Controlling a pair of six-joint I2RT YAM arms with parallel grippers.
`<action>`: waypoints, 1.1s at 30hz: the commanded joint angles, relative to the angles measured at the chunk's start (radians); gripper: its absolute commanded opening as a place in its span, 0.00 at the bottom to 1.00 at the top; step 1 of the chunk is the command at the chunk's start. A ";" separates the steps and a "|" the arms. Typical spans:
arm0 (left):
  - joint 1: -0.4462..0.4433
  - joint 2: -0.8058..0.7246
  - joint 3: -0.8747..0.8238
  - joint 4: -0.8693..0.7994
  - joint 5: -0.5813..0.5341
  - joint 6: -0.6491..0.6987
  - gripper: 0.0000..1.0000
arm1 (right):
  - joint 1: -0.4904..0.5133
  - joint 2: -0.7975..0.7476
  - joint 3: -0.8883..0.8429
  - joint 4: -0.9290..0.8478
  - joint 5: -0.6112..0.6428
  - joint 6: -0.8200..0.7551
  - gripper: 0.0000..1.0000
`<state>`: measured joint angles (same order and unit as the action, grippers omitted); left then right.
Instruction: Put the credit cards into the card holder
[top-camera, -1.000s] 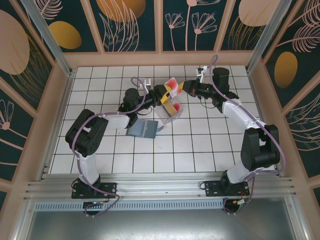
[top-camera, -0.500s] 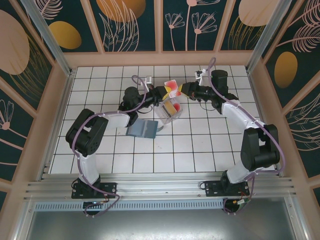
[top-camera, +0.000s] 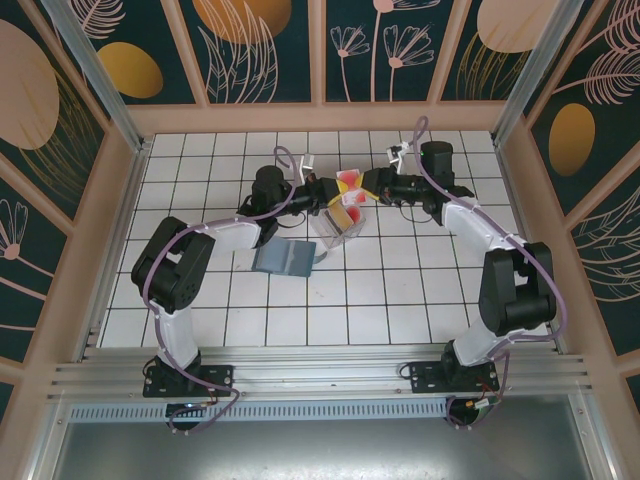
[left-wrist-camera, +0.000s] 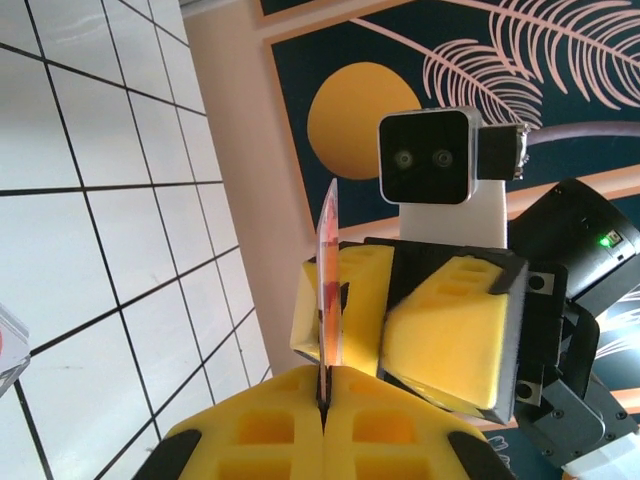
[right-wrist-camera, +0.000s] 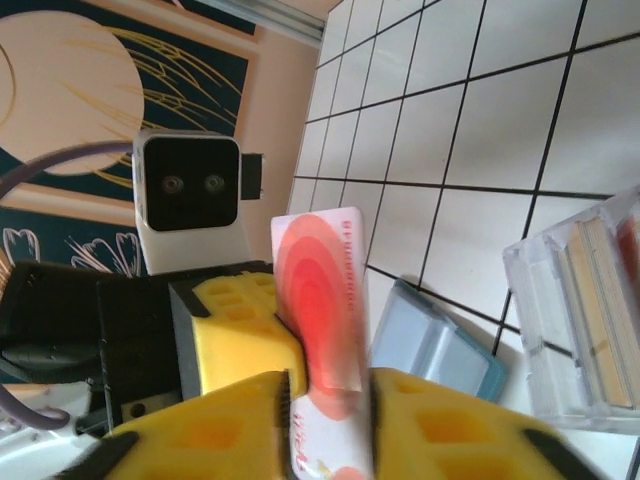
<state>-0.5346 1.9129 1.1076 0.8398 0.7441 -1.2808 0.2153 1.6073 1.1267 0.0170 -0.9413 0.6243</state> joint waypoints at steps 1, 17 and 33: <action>0.007 -0.038 0.028 -0.052 0.026 0.059 0.00 | 0.005 0.000 0.022 -0.005 -0.039 -0.022 0.14; 0.128 -0.172 -0.140 -0.145 -0.019 0.126 0.50 | 0.011 -0.065 -0.050 -0.004 -0.012 -0.010 0.00; 0.241 -0.422 -0.317 -0.639 -0.269 0.454 0.51 | 0.198 -0.124 -0.232 0.180 0.157 0.134 0.00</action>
<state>-0.3054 1.5391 0.8062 0.3733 0.5842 -0.9489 0.3729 1.5238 0.9401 0.0952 -0.8589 0.6956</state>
